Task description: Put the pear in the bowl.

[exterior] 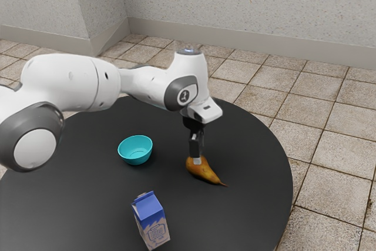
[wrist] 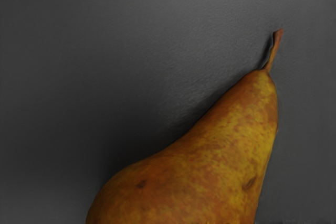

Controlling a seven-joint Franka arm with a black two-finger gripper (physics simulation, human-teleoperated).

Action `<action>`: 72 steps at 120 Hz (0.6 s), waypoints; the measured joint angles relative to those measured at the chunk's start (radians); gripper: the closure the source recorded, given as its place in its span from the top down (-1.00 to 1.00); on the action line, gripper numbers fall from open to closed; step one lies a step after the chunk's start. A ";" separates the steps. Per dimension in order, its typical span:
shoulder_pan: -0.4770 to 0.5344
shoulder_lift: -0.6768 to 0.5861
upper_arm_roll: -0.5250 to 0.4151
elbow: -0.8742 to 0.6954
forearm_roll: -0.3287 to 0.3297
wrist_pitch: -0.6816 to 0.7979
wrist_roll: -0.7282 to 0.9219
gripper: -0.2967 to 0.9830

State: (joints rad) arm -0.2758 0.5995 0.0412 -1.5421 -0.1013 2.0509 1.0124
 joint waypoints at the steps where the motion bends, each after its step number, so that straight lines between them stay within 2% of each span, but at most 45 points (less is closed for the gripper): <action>1: 0.000 -0.001 0.000 -0.002 0.000 0.000 0.005 0.54; 43: -0.001 -0.005 0.007 -0.049 -0.004 0.015 0.170 0.54; 72: 0.001 0.008 0.008 -0.070 -0.038 0.119 0.257 0.54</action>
State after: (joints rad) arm -0.2748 0.6078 0.0496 -1.6123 -0.1395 2.1703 1.2693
